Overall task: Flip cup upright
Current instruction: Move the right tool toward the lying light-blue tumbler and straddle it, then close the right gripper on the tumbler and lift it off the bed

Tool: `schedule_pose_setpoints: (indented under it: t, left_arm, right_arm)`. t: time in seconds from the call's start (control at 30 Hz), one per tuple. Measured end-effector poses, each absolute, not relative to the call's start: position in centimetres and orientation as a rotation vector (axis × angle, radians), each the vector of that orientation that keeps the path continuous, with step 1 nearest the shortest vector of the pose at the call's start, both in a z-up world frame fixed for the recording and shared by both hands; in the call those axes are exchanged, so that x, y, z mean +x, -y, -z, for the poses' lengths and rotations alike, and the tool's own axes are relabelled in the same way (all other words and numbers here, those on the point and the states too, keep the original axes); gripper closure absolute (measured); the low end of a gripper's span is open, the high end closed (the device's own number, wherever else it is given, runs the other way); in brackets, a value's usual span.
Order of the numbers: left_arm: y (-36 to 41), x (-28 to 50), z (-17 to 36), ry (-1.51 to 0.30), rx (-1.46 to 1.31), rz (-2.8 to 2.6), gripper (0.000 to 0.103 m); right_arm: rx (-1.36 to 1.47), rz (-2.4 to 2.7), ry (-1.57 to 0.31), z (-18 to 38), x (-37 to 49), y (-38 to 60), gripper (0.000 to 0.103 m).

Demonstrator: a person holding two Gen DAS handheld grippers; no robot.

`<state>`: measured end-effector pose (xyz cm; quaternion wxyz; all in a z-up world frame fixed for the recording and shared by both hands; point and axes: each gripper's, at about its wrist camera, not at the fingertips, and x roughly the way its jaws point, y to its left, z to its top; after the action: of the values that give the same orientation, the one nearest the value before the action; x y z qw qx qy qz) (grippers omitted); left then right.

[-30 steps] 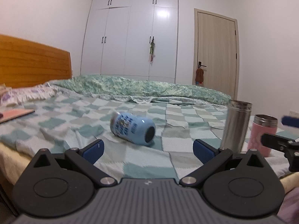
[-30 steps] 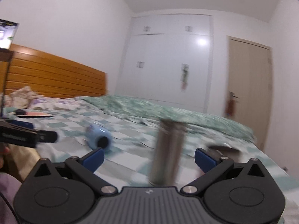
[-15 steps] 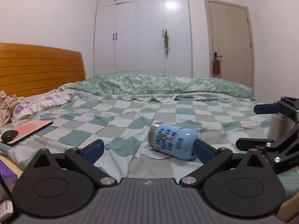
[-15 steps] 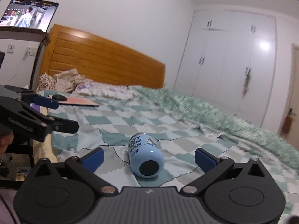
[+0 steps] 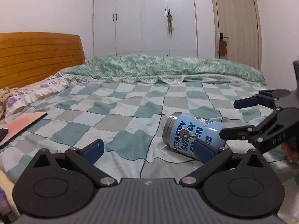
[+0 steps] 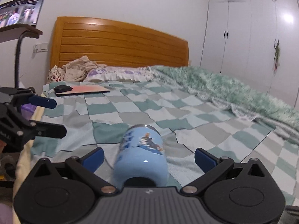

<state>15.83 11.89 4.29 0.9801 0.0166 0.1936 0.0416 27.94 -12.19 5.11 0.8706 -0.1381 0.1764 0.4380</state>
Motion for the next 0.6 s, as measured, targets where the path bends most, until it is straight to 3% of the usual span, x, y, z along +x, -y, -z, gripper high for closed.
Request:
schedule_pose_setpoints:
  t: [0.4,0.47,0.53,0.6]
  left_arm:
    - [-13.7,20.8,-2.1,-0.515,0.074,-0.082,0.0]
    - [-14.1,21.0,-1.9,-0.524,0.077,-0.084,0.0]
    - [-14.5,21.1,-1.7,-0.526,0.078,-0.086,0.0]
    - [-14.8,21.0,-1.7,-0.526,0.071,-0.085,0.0]
  right_arm:
    - [-0.283,-1.012,-0.748,-3.2,35.5,6.3,0.001]
    - [-0.274,-1.005,-0.814,-2.6,36.1,5.5,0.006]
    - [-0.24,-1.012,-0.889,-2.2,36.5,4.9,0.019]
    - [-0.225,-0.984,-0.919,-2.2,36.5,4.7,0.019]
